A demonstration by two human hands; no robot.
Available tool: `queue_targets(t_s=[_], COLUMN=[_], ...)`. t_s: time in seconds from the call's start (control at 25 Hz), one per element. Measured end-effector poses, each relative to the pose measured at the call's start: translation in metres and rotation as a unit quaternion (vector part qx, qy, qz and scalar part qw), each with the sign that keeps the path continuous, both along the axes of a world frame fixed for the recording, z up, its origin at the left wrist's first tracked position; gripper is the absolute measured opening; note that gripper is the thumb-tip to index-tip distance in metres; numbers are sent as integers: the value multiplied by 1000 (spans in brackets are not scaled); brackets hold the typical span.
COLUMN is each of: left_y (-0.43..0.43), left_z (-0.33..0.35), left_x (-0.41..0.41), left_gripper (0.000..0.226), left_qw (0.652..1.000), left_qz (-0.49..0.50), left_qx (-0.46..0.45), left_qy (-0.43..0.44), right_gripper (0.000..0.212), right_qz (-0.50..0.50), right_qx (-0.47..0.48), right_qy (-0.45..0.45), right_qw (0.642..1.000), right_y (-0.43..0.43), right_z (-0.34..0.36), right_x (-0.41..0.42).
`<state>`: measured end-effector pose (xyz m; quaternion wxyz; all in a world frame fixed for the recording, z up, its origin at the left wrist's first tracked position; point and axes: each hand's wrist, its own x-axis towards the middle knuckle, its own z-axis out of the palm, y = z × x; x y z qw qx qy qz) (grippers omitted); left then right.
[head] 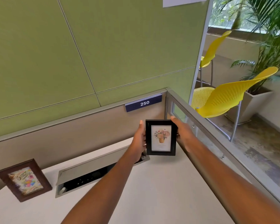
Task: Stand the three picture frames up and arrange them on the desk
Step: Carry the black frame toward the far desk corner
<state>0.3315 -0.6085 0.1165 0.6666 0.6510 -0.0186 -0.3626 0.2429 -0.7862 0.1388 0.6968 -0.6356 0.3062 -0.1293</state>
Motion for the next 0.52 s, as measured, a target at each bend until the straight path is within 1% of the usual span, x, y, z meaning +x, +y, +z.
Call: queue_targets(t_s=[0.04, 0.2, 0.32, 0.4, 0.52], left_y=[-6, -24, -34, -39, -46], left_z=[-4, -28, -44, -54, -68], left_x=[9, 44, 59, 66, 78], left_gripper=[109, 103, 111, 113, 108], left_qw=[1000, 1000, 1000, 1000, 1000], left_qz=[-2, 3, 0, -7, -14], left_qx=[5, 13, 14, 14, 11], left_qy=[0, 5, 9, 11, 12], right_gripper=[40, 50, 55, 53, 46], right_qz=[-5, -3, 3, 3, -9], right_qx=[5, 2, 7, 4, -1], right_qy=[0, 19, 33, 43, 53], right_qw=[1000, 1000, 999, 999, 999], right_y=[-5, -23, -35, -41, -49], right_z=[-5, -30, -48, -57, -66], right_x=[9, 42, 61, 70, 81])
